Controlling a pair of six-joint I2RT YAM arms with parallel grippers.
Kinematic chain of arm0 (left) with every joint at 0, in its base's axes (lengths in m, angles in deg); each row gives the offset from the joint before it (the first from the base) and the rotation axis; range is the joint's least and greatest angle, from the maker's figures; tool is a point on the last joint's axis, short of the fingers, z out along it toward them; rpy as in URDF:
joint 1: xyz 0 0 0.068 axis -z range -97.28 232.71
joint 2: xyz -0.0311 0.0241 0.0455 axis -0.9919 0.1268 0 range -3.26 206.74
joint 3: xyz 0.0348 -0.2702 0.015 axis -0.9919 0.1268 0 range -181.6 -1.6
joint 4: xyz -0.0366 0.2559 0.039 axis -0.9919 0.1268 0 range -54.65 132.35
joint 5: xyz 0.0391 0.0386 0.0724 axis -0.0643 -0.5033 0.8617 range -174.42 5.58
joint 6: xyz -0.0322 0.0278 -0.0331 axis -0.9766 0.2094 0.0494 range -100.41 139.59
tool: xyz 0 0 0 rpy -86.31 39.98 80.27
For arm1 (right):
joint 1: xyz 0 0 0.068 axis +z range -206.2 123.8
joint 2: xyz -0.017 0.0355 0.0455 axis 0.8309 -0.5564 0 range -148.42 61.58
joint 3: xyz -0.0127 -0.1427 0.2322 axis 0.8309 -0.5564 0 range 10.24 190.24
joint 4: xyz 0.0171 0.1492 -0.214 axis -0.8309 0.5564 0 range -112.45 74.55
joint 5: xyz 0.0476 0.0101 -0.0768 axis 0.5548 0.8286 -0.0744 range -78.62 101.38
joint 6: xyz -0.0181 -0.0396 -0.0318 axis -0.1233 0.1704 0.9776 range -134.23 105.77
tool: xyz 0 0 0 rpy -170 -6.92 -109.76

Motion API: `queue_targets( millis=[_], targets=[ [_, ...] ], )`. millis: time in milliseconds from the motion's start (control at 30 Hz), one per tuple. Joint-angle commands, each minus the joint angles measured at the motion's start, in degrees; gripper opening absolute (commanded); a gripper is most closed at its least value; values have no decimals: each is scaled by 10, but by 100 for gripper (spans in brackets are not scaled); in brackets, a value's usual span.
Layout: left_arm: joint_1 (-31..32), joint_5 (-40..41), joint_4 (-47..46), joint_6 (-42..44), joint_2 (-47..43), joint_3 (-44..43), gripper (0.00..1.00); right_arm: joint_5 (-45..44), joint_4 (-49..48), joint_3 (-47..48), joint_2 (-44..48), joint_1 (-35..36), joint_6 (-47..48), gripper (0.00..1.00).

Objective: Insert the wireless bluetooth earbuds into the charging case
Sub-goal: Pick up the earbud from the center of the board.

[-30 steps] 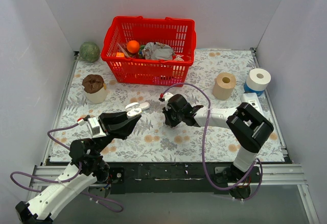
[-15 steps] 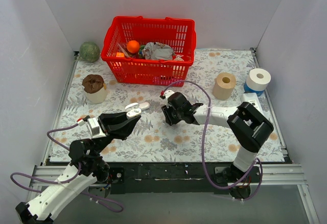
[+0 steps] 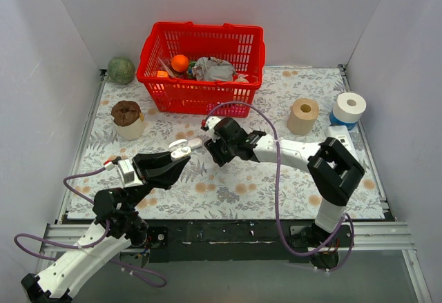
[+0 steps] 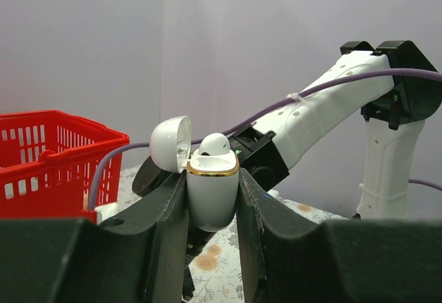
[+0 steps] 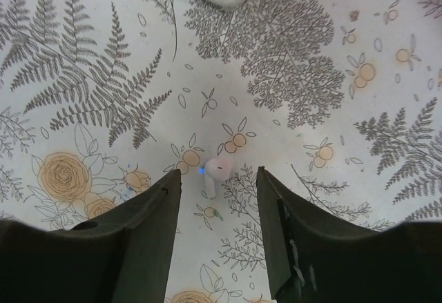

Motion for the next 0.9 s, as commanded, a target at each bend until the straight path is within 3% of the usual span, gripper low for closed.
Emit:
queue_targets(
  millis=[0, 867],
  targets=[
    [-2, 2, 4, -2, -8, -7, 0, 4, 46, 29, -35, 13, 26, 56],
    [-2, 5, 12, 2, -14, -8, 0, -10, 55, 60, -102, 26, 28, 52]
  ],
)
